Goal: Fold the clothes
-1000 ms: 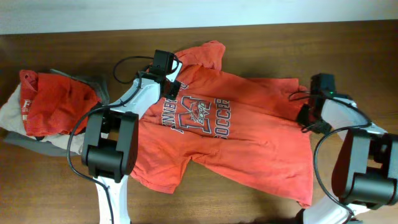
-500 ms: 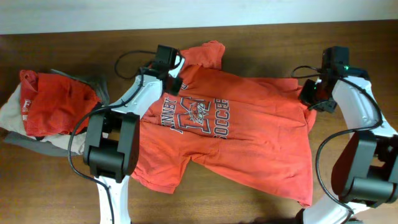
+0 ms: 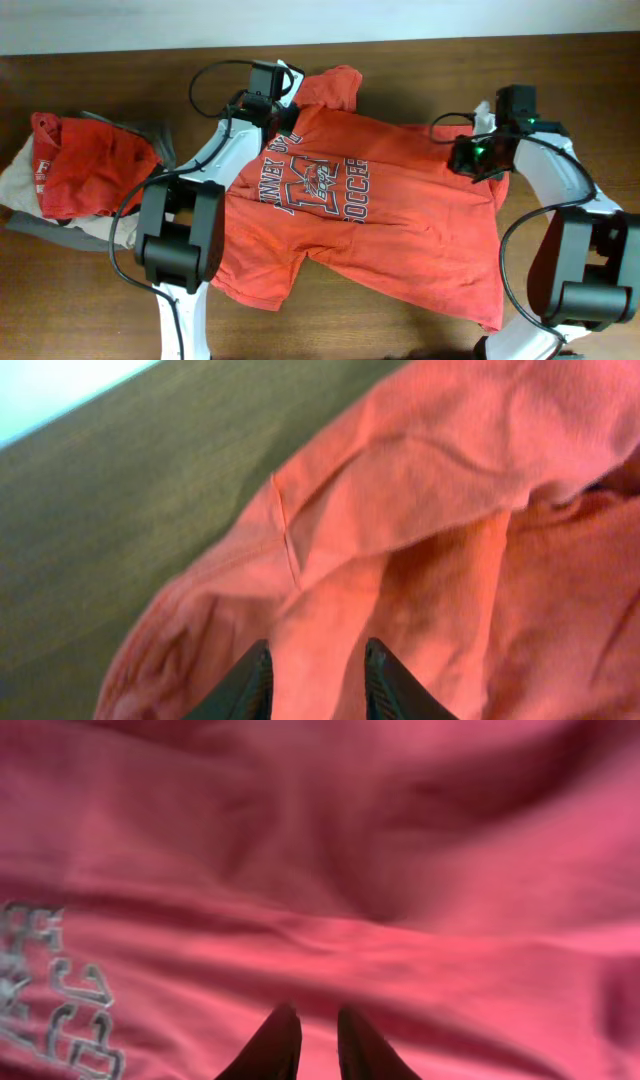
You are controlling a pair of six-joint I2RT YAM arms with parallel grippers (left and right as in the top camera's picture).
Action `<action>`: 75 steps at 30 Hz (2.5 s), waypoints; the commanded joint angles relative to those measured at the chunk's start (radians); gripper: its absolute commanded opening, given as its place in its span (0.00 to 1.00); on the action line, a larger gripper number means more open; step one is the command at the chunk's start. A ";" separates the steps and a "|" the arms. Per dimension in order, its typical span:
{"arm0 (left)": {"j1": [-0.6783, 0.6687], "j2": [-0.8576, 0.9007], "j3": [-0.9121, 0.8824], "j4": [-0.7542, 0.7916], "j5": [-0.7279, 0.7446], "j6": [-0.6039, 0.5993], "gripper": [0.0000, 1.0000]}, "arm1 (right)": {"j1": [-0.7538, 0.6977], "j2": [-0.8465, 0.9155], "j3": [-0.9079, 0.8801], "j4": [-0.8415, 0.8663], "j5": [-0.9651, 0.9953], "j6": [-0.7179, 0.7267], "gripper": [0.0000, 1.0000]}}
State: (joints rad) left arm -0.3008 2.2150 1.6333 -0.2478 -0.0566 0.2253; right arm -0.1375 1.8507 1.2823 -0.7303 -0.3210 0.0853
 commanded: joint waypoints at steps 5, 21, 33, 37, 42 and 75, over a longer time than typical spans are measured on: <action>-0.019 0.060 0.017 0.069 0.080 0.035 0.29 | 0.085 0.004 -0.100 0.064 -0.151 -0.082 0.19; -0.043 0.127 0.017 0.264 0.080 0.129 0.52 | 0.286 0.004 -0.175 0.059 -0.129 -0.062 0.23; -0.043 0.175 0.017 0.360 -0.005 0.173 0.05 | 0.316 0.004 -0.180 0.053 -0.060 0.002 0.23; -0.040 0.175 0.031 0.406 -0.064 0.173 0.04 | 0.316 0.004 -0.181 0.032 -0.059 0.002 0.22; 0.018 0.175 0.117 0.378 -0.232 0.077 0.01 | 0.316 0.004 -0.199 0.027 -0.025 0.002 0.22; -0.006 -0.304 0.367 -0.634 -0.281 -0.012 0.96 | 0.267 -0.383 -0.178 -0.030 0.063 0.056 0.30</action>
State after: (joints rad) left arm -0.2996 2.0678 1.9770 -0.8253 -0.3092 0.2344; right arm 0.1360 1.6257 1.0607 -0.7567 -0.3008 0.1307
